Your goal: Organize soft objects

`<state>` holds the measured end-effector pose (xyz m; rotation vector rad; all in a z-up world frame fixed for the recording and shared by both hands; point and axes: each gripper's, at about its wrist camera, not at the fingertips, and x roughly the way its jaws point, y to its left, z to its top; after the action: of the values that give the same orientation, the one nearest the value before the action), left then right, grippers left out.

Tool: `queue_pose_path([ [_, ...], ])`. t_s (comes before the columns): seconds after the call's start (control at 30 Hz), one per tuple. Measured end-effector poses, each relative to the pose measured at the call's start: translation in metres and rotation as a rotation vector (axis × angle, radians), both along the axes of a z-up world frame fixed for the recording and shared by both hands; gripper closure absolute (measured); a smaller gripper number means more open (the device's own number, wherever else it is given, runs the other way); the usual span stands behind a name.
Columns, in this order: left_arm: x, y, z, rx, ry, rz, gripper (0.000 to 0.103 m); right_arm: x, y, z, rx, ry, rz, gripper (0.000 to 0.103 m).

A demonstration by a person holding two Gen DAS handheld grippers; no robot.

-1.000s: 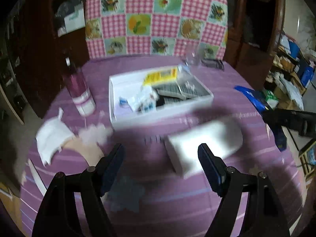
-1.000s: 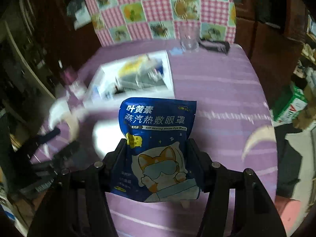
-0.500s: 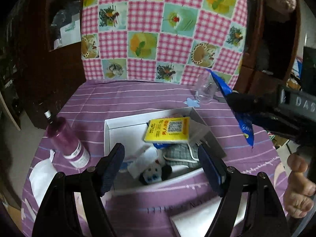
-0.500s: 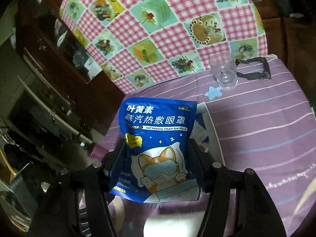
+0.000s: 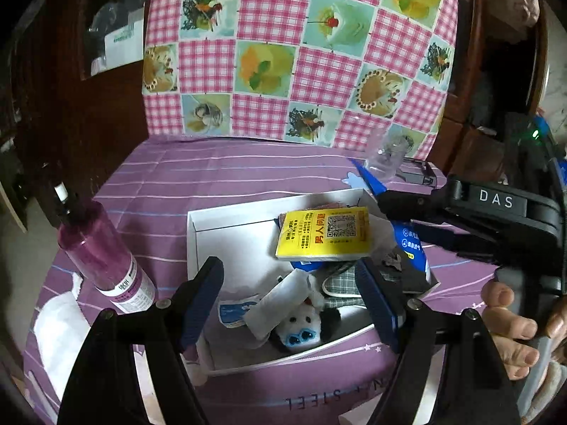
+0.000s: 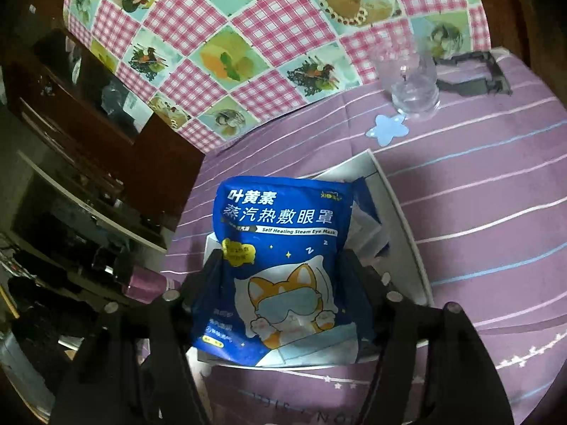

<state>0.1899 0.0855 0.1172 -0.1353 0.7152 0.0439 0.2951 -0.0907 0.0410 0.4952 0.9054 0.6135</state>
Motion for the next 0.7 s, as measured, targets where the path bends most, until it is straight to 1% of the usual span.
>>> queue_pose_path([
  [0.07,0.002,0.007,-0.003,-0.019,0.021,0.019,0.026,0.005,0.003,-0.012,0.041,0.06,-0.001,0.025],
  [0.13,0.002,0.01,-0.005,-0.023,0.028,0.025,0.026,0.009,0.007,-0.025,0.086,0.109,-0.003,0.014],
  [0.2,0.004,0.011,-0.008,-0.028,0.041,0.023,0.026,0.011,0.009,-0.034,0.15,0.146,-0.011,0.01],
  [0.23,0.004,0.011,-0.009,-0.024,0.047,0.029,0.026,0.011,0.007,-0.037,0.2,0.147,-0.024,0.01],
  [0.27,0.004,0.01,-0.011,-0.018,0.053,0.036,0.026,0.01,0.006,-0.038,0.222,0.138,-0.031,0.009],
  [0.33,0.005,0.008,-0.013,-0.009,0.061,0.037,0.026,0.008,0.006,-0.034,0.245,0.111,-0.023,0.004],
  [0.43,0.009,0.006,-0.019,0.011,0.081,0.047,0.026,0.002,0.002,-0.024,0.287,0.053,-0.033,0.004],
  [0.47,0.011,0.004,-0.022,0.025,0.09,0.047,0.026,0.0,0.0,-0.02,0.281,0.038,-0.044,0.004],
  [0.5,0.012,0.003,-0.023,0.034,0.094,0.046,0.026,-0.002,0.0,-0.014,0.243,0.02,-0.054,0.004],
  [0.57,0.013,0.0,-0.025,0.062,0.091,0.043,0.026,-0.007,0.001,0.002,0.104,-0.04,-0.07,0.004],
  [0.67,0.011,-0.005,-0.023,0.084,0.072,0.036,0.026,-0.012,0.004,0.017,-0.087,-0.095,-0.084,0.005],
  [0.7,0.011,-0.005,-0.022,0.086,0.067,0.033,0.026,-0.012,0.005,0.018,-0.124,-0.09,-0.072,0.011],
])
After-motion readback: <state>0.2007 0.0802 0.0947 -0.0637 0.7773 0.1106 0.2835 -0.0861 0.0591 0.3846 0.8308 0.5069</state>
